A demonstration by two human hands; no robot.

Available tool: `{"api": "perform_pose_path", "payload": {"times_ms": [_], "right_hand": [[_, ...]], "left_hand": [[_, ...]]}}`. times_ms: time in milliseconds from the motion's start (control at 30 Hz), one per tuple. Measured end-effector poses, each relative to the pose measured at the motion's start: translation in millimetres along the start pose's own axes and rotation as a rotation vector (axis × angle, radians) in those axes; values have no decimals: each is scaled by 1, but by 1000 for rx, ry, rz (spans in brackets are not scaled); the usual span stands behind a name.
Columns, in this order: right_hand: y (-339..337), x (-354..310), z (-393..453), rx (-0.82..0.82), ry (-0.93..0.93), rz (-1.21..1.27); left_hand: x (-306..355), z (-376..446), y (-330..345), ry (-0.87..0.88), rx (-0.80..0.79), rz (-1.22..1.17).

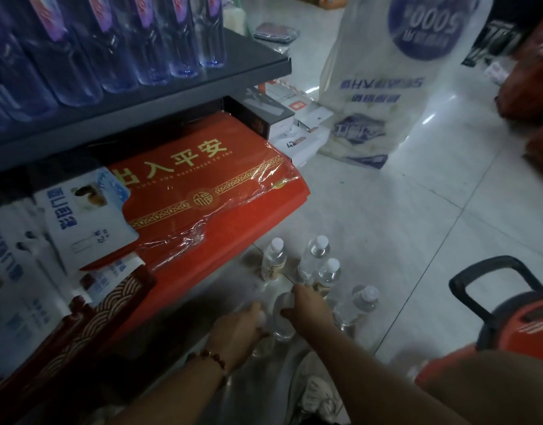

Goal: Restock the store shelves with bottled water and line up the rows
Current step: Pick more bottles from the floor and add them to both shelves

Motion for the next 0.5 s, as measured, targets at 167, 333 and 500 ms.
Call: {"api": "perform_pose_path", "payload": {"times_ms": [167, 333, 500], "right_hand": [[-58, -28, -17, 24, -35, 124], [-131, -70, -49, 122, -202, 210], [-189, -116, -92, 126, -396, 503]], "left_hand": [[14, -17, -60, -17, 93, -97], [33, -51, -138, -14, 282, -186], [53, -102, -203, -29, 459, -488]]}}
Point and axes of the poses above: each hand's wrist, its own z-axis towards the middle knuckle, its own y-axis out of the palm, x = y × z, the point moved 1 cm from there along z, towards the middle knuckle, and after that the axes turned 2 degrees about -y, right-handed, at the moved point
